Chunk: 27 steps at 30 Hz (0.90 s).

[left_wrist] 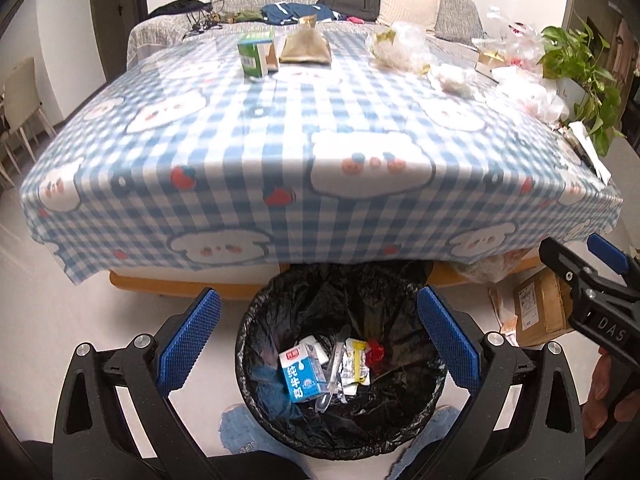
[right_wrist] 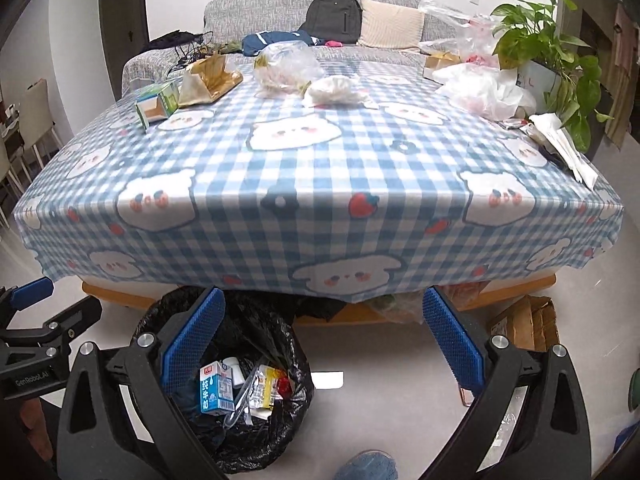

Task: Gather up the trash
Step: 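Move both tools back over the table toward the green box and plastic bag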

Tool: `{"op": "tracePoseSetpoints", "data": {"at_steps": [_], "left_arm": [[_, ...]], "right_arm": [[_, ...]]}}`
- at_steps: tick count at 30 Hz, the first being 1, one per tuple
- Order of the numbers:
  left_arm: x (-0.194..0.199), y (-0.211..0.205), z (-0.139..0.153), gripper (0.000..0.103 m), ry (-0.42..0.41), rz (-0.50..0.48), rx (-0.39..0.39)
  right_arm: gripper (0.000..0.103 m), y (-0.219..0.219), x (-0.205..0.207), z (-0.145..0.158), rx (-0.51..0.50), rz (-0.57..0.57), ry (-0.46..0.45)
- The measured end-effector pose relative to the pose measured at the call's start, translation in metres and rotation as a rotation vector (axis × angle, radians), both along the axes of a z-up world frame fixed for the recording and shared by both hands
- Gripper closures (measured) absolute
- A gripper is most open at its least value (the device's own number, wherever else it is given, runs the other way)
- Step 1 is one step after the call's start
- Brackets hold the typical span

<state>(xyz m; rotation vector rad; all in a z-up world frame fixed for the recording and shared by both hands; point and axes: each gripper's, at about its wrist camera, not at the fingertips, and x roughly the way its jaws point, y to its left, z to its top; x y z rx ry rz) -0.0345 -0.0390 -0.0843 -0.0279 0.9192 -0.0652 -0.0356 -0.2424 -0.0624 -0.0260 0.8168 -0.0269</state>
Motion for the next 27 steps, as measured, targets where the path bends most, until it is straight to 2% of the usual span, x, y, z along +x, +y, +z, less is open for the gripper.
{"op": "tracePoseSetpoints", "data": {"at_steps": [13,21,27], "left_arm": [[0.056,0.017,0.039,0.006,-0.024,0.025,-0.005],[0.112,0.024,0.056,0.006,-0.031,0.044,-0.005],[0.163,0.038,0.058,0.006,-0.026,0.067,0.005]], "right_arm": [[0.008,0.001,0.046,0.037,-0.016,0.016,-0.051],[0.008,0.004,0.107,0.052,0.017,0.029,-0.056],[0.008,0.015,0.159,0.055,0.012,0.055,-0.047]]}}
